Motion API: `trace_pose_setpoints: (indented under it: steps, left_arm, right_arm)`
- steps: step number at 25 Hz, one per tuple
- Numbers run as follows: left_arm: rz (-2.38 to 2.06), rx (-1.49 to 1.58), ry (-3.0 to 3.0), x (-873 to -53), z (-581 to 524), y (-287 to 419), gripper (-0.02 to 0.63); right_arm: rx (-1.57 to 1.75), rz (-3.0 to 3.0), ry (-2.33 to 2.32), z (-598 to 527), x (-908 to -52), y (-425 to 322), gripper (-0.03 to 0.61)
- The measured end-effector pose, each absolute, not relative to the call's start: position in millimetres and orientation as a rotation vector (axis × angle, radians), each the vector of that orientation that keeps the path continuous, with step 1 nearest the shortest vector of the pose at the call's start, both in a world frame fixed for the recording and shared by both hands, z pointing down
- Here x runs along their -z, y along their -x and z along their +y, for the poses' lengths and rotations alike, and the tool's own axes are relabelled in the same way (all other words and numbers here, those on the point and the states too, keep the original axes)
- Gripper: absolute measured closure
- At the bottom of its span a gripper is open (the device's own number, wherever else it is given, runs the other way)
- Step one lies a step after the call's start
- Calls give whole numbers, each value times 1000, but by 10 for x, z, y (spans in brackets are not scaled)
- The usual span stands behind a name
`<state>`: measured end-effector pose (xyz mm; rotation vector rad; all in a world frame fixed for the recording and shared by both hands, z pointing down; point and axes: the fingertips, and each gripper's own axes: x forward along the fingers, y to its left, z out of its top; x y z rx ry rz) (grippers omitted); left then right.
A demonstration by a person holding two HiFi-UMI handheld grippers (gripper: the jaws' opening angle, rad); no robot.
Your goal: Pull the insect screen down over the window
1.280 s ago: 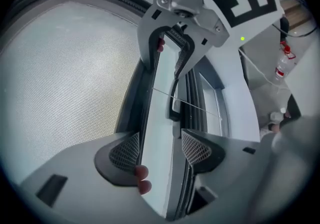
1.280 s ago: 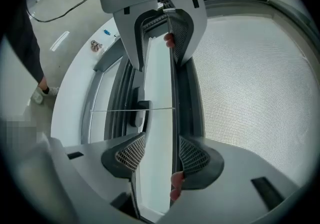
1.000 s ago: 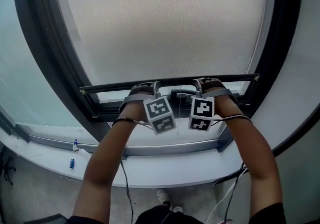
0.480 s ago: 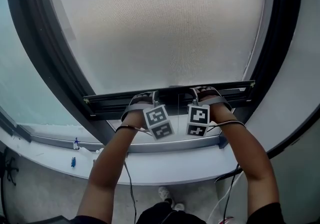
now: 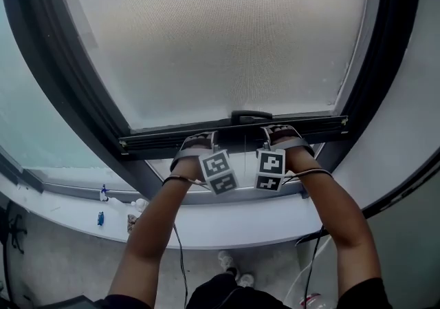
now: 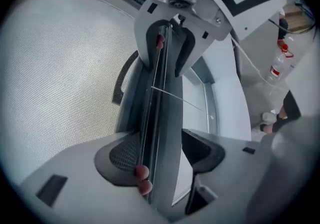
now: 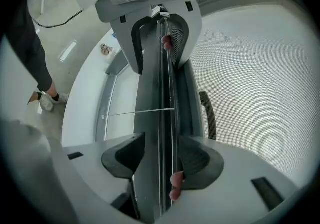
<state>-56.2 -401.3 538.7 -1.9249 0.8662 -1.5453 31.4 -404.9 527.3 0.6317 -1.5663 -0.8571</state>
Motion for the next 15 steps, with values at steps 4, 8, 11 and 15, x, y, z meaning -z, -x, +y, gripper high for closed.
trace_pose_setpoints:
  steps: [4, 8, 11, 15]
  left_arm:
    - [874, 1532, 1937, -5397, -4027, 557, 347]
    - [871, 1532, 1947, -5423, -4011, 555, 347]
    - [863, 1541, 1962, -5435, -3993, 551, 347]
    - [859, 1551, 1974, -5496, -3968, 540, 347]
  right_arm:
    - [861, -1565, -634, -4060, -5292, -317, 364]
    - [858, -1566, -634, -4059, -5328, -313, 364]
    - [848, -1566, -629, -4043, -5340, -317, 364]
    - [837, -1568, -619, -4022, -5401, -324, 364]
